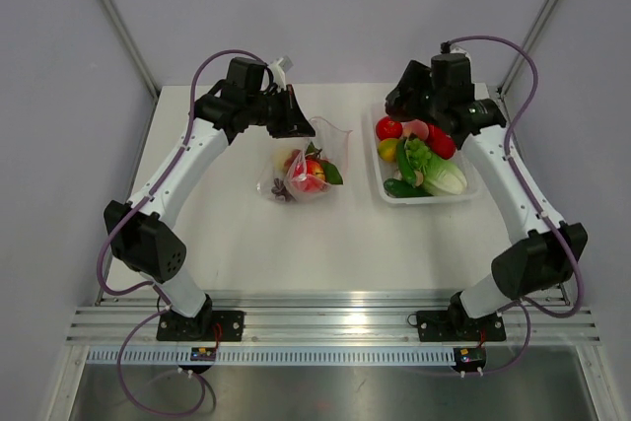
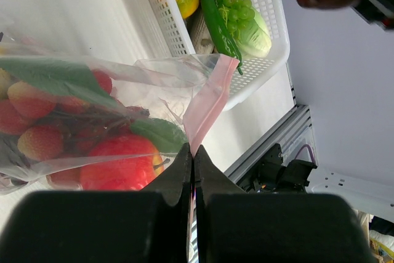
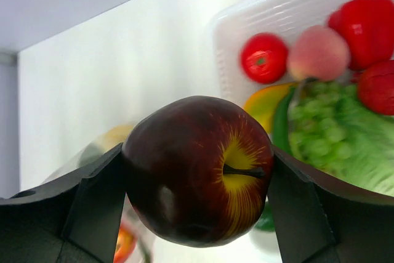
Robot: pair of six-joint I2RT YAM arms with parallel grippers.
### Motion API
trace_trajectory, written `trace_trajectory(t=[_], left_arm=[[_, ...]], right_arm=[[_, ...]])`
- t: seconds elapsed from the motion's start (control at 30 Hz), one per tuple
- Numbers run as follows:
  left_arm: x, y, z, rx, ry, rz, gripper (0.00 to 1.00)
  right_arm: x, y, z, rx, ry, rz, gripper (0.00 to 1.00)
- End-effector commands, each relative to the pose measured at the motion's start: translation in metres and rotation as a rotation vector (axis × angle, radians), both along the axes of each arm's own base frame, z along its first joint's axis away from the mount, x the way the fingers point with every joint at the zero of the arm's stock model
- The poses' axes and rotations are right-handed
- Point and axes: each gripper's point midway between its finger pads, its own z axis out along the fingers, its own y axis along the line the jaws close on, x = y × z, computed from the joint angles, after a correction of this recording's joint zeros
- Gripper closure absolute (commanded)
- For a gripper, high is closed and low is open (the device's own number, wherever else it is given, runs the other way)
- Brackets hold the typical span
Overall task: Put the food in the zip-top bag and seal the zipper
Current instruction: Place the fake fruit in the zipper food storage bag.
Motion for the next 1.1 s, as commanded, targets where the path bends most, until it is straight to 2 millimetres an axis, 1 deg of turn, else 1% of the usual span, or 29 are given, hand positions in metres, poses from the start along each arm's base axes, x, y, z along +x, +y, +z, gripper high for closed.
trace_trajectory(t=[0.0, 0.07, 0.1, 0.2, 0.23, 0.33, 0.37, 0.4, 0.43, 0.53, 0.6, 0.63, 0.67, 0.7, 0.73, 0.8, 0.93, 1.07], left_arm=[[0.004, -0.005, 0.026, -0.061, -0.072, -0.017, 1.00], [0.004, -0.006, 0.027, -0.065, -0.073, -0.020, 1.00], [0.003, -0.006, 0.028, -0.068, -0.072, -0.020, 1.00], [0.002, -0.006, 0.029, -0.072, -0.072, -0.021, 1.00], [0.002, -0.006, 0.030, -0.074, -0.073, -0.021, 1.00], [0.000, -0.008, 0.032, -0.087, -0.065, -0.028, 1.00], [-0.002, -0.009, 0.034, -0.098, -0.067, -0.042, 1.00], [-0.004, -0.010, 0.035, -0.104, -0.067, -0.051, 1.00], [-0.005, -0.011, 0.037, -0.113, -0.070, -0.054, 1.00], [-0.008, -0.012, 0.042, -0.133, -0.074, -0.067, 1.00], [-0.011, -0.013, 0.045, -0.149, -0.068, -0.077, 1.00], [-0.012, -0.014, 0.047, -0.160, -0.063, -0.081, 1.00], [-0.013, -0.016, 0.047, -0.166, -0.061, -0.088, 1.00], [-0.015, -0.016, 0.051, -0.176, -0.067, -0.092, 1.00], [-0.015, -0.016, 0.051, -0.182, -0.068, -0.093, 1.00], [-0.017, -0.016, 0.052, -0.188, -0.070, -0.099, 1.00], [-0.020, -0.018, 0.053, -0.205, -0.068, -0.112, 1.00], [-0.021, -0.022, 0.053, -0.237, -0.056, -0.126, 1.00]], right_arm=[[-0.041, 0.061, 0.030, 0.017, -0.075, 0.155, 0.30], [-0.057, 0.083, 0.033, 0.043, -0.080, 0.197, 0.30], [-0.069, 0.103, 0.033, 0.060, -0.079, 0.243, 0.30], [-0.083, 0.132, 0.030, 0.117, -0.065, 0.303, 0.30], [-0.090, 0.145, 0.028, 0.125, -0.057, 0.333, 0.30], [-0.093, 0.166, 0.015, 0.136, -0.026, 0.365, 0.30], [-0.090, 0.170, 0.004, 0.129, -0.003, 0.369, 0.30], [-0.088, 0.172, 0.000, 0.128, 0.003, 0.367, 0.30], [-0.083, 0.174, -0.007, 0.121, 0.013, 0.364, 0.30], [-0.076, 0.178, -0.015, 0.109, 0.023, 0.359, 0.29], [-0.066, 0.183, -0.025, 0.092, 0.034, 0.347, 0.29], [-0.059, 0.184, -0.039, 0.070, 0.060, 0.331, 0.29], [-0.054, 0.186, -0.037, 0.066, 0.054, 0.320, 0.29], [-0.049, 0.184, -0.040, 0.056, 0.056, 0.298, 0.28], [-0.044, 0.187, -0.045, 0.054, 0.066, 0.285, 0.27], [-0.038, 0.187, -0.050, 0.048, 0.073, 0.262, 0.24], [-0.030, 0.190, -0.053, 0.059, 0.080, 0.222, 0.22], [-0.023, 0.187, -0.061, 0.038, 0.092, 0.187, 0.20]])
